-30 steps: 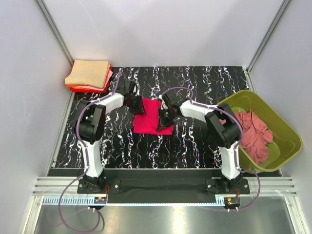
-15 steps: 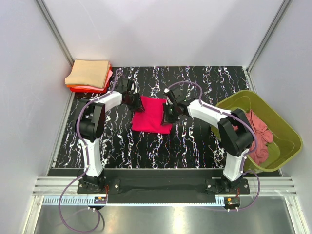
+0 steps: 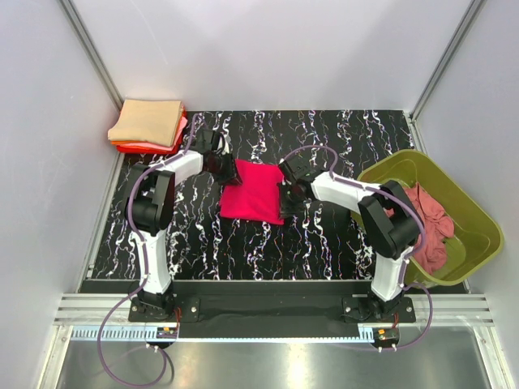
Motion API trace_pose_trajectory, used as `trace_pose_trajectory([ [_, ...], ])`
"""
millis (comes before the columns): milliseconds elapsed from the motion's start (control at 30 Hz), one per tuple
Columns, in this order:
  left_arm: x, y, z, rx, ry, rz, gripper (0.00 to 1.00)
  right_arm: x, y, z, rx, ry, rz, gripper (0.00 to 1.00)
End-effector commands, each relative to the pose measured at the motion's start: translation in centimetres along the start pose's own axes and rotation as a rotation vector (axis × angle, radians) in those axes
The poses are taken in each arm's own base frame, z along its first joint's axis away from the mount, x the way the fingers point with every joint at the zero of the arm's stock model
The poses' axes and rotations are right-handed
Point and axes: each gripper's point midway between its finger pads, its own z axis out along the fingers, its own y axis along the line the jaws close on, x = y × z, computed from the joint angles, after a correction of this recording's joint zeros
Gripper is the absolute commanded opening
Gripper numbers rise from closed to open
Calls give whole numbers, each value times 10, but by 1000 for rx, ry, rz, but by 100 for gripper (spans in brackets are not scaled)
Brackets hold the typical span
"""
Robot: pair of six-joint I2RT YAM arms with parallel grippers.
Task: Fold and stack the t-shirts
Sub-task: Fold the tshirt
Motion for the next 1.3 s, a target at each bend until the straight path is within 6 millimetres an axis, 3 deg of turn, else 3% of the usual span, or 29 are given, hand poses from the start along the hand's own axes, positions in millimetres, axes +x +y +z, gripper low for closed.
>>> trace_pose_trajectory([
  [0,-30,-30,-25,82,-74,51,32,-26,8,-42,15,-120,-28,0],
  [100,-44,-44,-56,83,-143,89,39,-29,3,-42,44,-132,-50,0],
  [200,-44,-45,-76,58,-154,121,42,-25,-1,-31,48,-103,-66,1],
  [333,-39,-30,-83,39,-148,149,49,-15,-14,-3,74,-56,-102,3],
  [467,-29,-26,-78,141,-85,189,52,-6,-29,15,115,-23,-112,2],
  [567,-33,-16,-77,133,-91,224,55,-8,-35,9,143,-44,-116,3],
  [633,-37,-8,-71,142,-85,241,54,-12,-28,-6,117,-70,-124,3],
  [700,-41,-8,-68,174,-81,262,47,-15,-22,-18,91,-94,-131,4],
  [767,-46,-11,-61,218,-71,286,32,-22,-15,-36,69,-141,-141,4],
  [867,-48,-23,-54,313,-46,306,28,-33,-1,-45,19,-167,-167,4],
  [967,-50,-29,-42,365,-19,283,26,-45,6,-41,13,-178,-168,4],
  [1100,-60,-22,-29,339,-25,274,26,-47,12,-26,-8,-145,-168,3],
  [1267,-88,-3,-10,250,-78,241,25,-28,-15,9,66,-77,-175,2],
])
